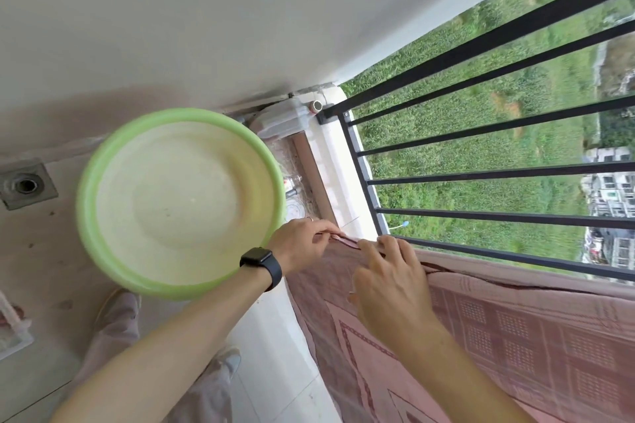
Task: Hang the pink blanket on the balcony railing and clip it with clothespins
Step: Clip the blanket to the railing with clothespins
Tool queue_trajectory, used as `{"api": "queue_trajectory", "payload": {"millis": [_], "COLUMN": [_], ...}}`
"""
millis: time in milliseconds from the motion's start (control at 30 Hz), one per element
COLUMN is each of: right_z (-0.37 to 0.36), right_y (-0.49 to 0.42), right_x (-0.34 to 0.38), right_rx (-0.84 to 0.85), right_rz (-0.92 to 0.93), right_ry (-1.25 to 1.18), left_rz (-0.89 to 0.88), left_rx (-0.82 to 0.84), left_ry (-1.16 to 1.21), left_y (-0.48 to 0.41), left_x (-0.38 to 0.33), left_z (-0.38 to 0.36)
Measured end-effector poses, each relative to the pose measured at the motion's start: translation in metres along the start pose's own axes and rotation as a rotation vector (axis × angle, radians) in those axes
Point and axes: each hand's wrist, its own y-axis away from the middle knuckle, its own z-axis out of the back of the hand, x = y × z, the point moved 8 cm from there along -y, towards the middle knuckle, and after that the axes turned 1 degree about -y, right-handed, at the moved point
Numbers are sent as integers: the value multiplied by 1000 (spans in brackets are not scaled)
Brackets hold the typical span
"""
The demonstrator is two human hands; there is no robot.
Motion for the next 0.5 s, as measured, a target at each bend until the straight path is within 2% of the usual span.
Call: {"api": "queue_trajectory", "payload": {"millis": [167, 300, 367, 500], "right_z": [-3, -4, -1, 0], "right_y": [-6, -8, -10, -27], "right_x": [-3, -3, -7, -15], "right_rx": [-25, -15, -35, -13], "right_rz": [29, 13, -32, -104], "right_ry": [-27, -17, 7, 5], "left_rz": [28, -84, -107, -35], "left_rx": [-1, 11, -42, -32], "left_ry": [47, -87, -120, -83], "left_y": [-7, -7, -9, -15], "left_x": [-5, -14, -16, -14], "left_z": [4, 4, 9, 3]}}
